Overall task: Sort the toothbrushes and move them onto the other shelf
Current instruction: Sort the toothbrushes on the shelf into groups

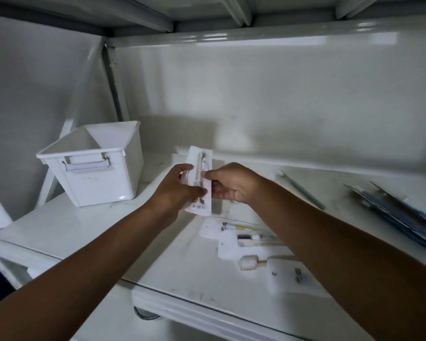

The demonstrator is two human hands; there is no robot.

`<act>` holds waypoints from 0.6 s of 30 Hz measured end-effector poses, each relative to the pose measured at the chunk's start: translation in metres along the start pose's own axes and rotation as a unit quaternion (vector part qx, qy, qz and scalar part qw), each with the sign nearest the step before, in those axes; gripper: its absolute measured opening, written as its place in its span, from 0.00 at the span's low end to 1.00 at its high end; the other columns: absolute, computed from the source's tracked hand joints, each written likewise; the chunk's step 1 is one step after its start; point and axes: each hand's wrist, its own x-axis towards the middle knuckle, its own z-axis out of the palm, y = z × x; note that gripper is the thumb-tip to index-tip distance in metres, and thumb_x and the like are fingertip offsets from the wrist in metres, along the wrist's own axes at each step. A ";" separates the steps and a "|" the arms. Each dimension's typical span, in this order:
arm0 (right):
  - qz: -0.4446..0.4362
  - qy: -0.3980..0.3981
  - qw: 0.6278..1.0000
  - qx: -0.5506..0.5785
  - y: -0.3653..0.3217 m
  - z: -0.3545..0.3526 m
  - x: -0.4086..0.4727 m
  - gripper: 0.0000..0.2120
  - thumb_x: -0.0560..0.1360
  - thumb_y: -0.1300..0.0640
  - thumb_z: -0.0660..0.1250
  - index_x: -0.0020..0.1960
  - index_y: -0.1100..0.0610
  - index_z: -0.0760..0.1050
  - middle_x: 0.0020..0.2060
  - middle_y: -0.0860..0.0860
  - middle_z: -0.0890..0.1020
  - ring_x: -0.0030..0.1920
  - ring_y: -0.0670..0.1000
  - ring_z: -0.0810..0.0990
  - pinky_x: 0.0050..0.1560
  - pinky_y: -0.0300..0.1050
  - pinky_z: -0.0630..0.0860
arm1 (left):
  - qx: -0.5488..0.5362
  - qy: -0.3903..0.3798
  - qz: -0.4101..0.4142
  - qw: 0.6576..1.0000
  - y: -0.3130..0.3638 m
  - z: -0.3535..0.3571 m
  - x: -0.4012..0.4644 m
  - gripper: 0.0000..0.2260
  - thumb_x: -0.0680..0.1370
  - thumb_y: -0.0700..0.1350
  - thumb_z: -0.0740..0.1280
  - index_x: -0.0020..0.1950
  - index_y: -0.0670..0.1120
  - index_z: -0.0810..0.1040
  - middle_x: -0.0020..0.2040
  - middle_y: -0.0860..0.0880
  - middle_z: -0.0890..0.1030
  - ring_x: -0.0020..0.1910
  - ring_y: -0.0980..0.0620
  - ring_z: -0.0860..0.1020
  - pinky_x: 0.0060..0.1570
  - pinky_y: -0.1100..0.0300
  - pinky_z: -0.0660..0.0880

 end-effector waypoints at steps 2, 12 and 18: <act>-0.016 0.000 0.984 -0.179 0.002 -0.002 0.001 0.12 0.75 0.52 0.70 0.51 0.60 0.77 0.43 0.56 0.82 0.41 0.53 0.80 0.42 0.45 0.78 | 0.001 0.008 -0.009 1.000 -0.005 -0.011 0.001 0.25 0.69 0.30 0.72 0.59 0.52 0.73 0.57 0.40 0.78 0.47 0.41 0.82 0.46 0.50 0.80; 0.022 -0.198 0.715 -0.670 0.003 -0.030 -0.040 0.39 0.62 0.40 0.78 0.67 0.48 0.66 0.56 0.48 0.78 0.52 0.50 0.77 0.50 0.44 0.76 | 0.058 0.000 -0.020 0.998 -0.031 -0.013 -0.006 0.20 0.66 0.40 0.75 0.54 0.55 0.75 0.56 0.40 0.81 0.47 0.41 0.84 0.47 0.47 0.80; -0.012 -0.182 0.781 -0.598 0.015 -0.041 -0.027 0.26 0.62 0.45 0.78 0.53 0.59 0.80 0.41 0.51 0.80 0.41 0.53 0.76 0.41 0.45 0.69 | 0.111 0.004 -0.004 0.994 -0.034 -0.001 -0.007 0.20 0.70 0.38 0.72 0.59 0.51 0.75 0.58 0.47 0.77 0.48 0.46 0.79 0.38 0.60 0.74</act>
